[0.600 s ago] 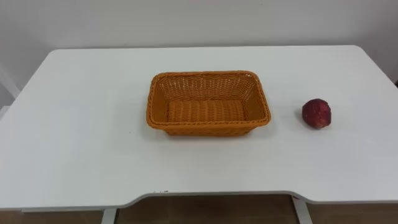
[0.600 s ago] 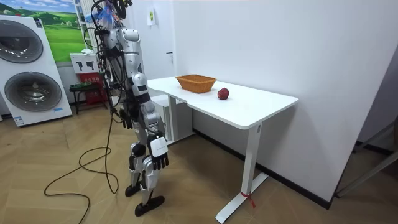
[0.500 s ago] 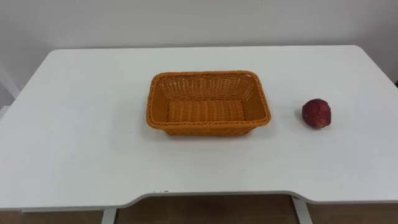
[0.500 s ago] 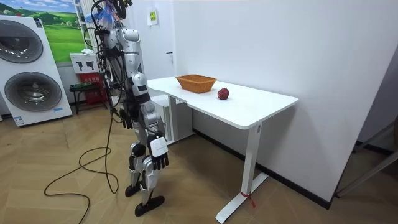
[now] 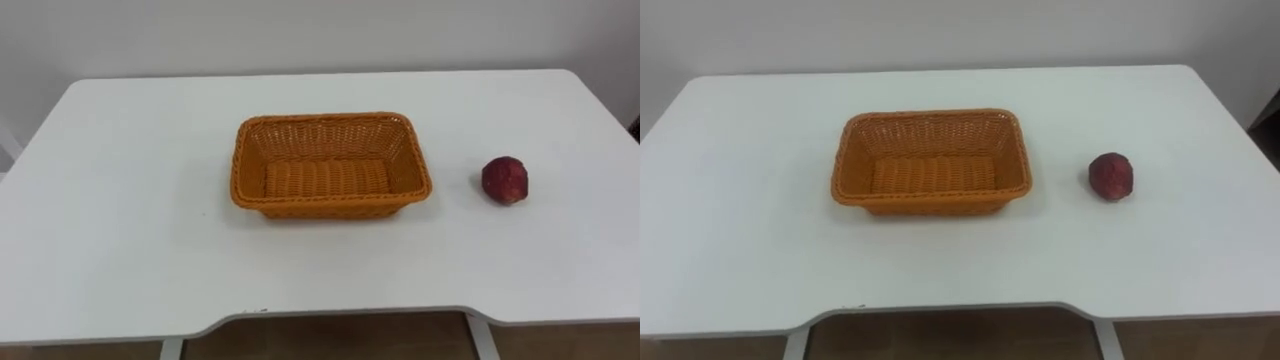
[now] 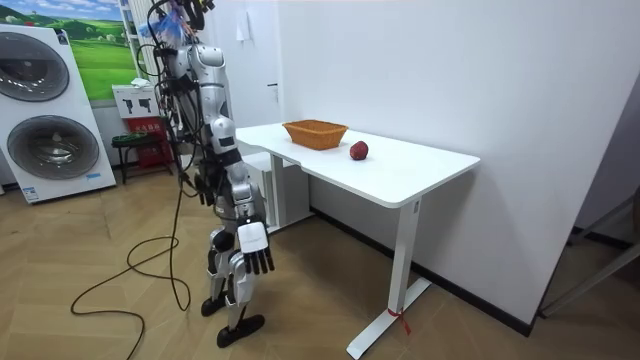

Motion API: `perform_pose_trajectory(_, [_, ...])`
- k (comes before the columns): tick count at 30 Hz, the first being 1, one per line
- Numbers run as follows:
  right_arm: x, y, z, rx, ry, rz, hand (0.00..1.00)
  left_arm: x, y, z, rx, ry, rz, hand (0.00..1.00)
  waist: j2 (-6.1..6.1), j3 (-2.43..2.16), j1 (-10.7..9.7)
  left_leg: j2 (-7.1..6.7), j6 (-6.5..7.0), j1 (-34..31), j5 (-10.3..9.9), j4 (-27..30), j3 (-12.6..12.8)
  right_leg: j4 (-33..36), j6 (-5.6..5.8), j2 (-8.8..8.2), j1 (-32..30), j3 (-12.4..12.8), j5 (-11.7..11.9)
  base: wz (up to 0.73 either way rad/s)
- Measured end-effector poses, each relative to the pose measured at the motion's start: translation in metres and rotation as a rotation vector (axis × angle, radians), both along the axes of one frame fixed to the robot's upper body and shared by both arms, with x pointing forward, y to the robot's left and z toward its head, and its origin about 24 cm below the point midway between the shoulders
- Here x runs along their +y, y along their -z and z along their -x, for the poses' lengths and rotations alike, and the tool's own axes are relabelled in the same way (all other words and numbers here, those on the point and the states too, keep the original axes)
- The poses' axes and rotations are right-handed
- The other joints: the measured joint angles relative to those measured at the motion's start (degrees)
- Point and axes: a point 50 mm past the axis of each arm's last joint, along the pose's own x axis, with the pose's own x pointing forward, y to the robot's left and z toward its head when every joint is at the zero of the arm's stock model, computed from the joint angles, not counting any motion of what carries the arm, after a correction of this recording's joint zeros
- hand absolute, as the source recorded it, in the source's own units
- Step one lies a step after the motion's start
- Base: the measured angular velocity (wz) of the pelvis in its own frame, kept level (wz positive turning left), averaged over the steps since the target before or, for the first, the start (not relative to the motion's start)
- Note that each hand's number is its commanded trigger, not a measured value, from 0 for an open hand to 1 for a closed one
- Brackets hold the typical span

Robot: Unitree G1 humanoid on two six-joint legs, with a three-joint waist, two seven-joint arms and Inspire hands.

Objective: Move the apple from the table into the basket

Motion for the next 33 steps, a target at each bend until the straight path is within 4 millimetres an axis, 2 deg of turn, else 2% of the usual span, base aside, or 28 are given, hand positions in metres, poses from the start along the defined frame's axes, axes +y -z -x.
perform_pose_trajectory(1, [-0.001, 0.000, -0.001, -0.019, 0.055, 0.010, 0.00, 0.001, 0.000, 0.000, -0.002, -0.005, -0.005, 0.00, 0.00, 0.00, -0.2, 0.00, 0.00, 0.0, 0.0, 0.0, 0.1, 0.0, 0.00, 0.01, 0.0, 0.0, 0.0, 0.00])
perform_pose_trajectory(3, [-0.010, -0.004, -0.009, -0.102, 0.311, 0.062, 0.00, 0.005, -0.001, 0.003, -0.016, -0.070, -0.026, 0.00, -0.03, 0.00, -1.1, -0.06, 0.00, 0.0, 0.0, 0.0, 0.4, 0.1, 0.00, 0.02, 0.0, 0.1, 0.0, -0.02])
perform_pose_trajectory(6, [-0.025, -0.011, -0.022, -0.207, 0.579, 0.139, 0.00, 0.011, -0.004, 0.008, -0.048, -0.147, -0.054, 0.00, -0.08, 0.01, -1.9, -0.22, 0.00, -0.1, 0.0, 0.0, 0.9, 0.0, -0.01, 0.03, -0.1, 0.1, 0.0, -0.08])
perform_pose_trajectory(10, [-0.045, -0.024, -0.046, -0.320, 0.724, 0.250, 0.00, 0.020, -0.007, 0.009, -0.085, -0.150, -0.089, 0.00, -0.15, -0.01, -2.7, -0.19, 0.04, -0.4, 0.0, -0.1, 1.0, 0.1, 0.02, 0.04, -0.4, 0.2, 0.0, 0.00])
perform_pose_trajectory(12, [-0.061, -0.040, -0.068, -0.420, 0.751, 0.330, 0.00, 0.026, -0.009, 0.007, -0.109, -0.157, -0.112, 0.00, -0.23, -0.05, -3.1, -0.19, 0.04, -0.8, 0.0, -0.1, 1.4, 0.4, 0.03, 0.13, -1.1, 0.6, 0.0, -0.09])
perform_pose_trajectory(14, [-0.074, -0.055, -0.080, -0.488, 0.773, 0.398, 0.00, 0.032, -0.012, 0.005, -0.146, -0.146, -0.132, 0.00, -0.35, -0.10, -3.0, -0.23, 0.04, -1.1, 0.0, -0.1, 1.4, 0.5, 0.04, 0.09, -1.4, 0.6, 0.0, 0.00])
perform_pose_trajectory(16, [-0.087, -0.070, -0.091, -0.538, 0.775, 0.478, 0.00, 0.037, -0.015, 0.003, -0.175, -0.144, -0.148, 0.00, -0.58, -0.18, -3.1, -0.25, 0.04, -1.3, 0.0, -0.1, 1.4, 0.6, 0.04, 0.07, -1.7, 0.6, 0.0, 0.00])
perform_pose_trajectory(18, [-0.101, -0.094, -0.108, -0.590, 0.735, 0.608, 0.00, 0.040, -0.017, 0.002, -0.190, -0.142, -0.165, 0.00, -0.65, -0.21, -2.9, -0.29, 0.04, -1.4, 0.0, 0.0, 1.4, 0.7, 0.05, 0.05, -2.1, 0.6, 0.0, 0.00])
perform_pose_trajectory(19, [-0.103, -0.101, -0.113, -0.606, 0.712, 0.650, 0.00, 0.041, -0.017, 0.001, -0.194, -0.140, -0.170, 0.00, -0.65, -0.19, -2.9, -0.28, 0.04, -1.5, 0.0, 0.0, 1.4, 0.8, 0.08, 0.08, -2.1, 0.6, 0.1, 0.00])
perform_pose_trajectory(21, [-0.109, -0.128, -0.129, -0.667, 0.629, 0.815, 0.00, 0.041, -0.017, 0.000, -0.202, -0.134, -0.175, 0.00, -0.73, -0.15, -2.7, -0.24, 0.04, -2.0, 0.0, 0.1, 1.4, 0.7, 0.10, 0.16, -2.2, 0.7, 0.2, 0.00])
perform_pose_trajectory(23, [-0.111, -0.143, -0.138, -0.704, 0.606, 0.901, 0.00, 0.041, -0.018, -0.001, -0.208, -0.130, -0.175, 0.00, -1.00, -0.02, -2.3, -0.20, 0.04, -2.3, 0.0, 0.1, 1.3, 0.5, 0.11, 0.22, -2.4, 0.7, 0.3, 0.00])
perform_pose_trajectory(27, [-0.110, -0.176, -0.152, -0.797, 0.527, 1.064, 0.00, 0.041, -0.017, 0.000, -0.203, -0.124, -0.172, 0.00, -1.29, 0.18, -1.1, -0.22, 0.04, -2.4, 0.0, 0.1, 1.1, 0.4, 0.12, 0.19, -2.6, 0.5, 0.3, 0.00])
perform_pose_trajectory(33, [-0.095, -0.211, -0.175, -0.983, 0.341, 1.173, 0.00, 0.044, -0.019, -0.008, -0.209, -0.048, -0.176, 0.00, -1.43, 0.06, -0.2, -0.20, 0.02, -3.5, 0.0, 0.2, 0.1, 0.5, 0.06, 0.20, -3.3, -0.4, 0.4, 0.07])
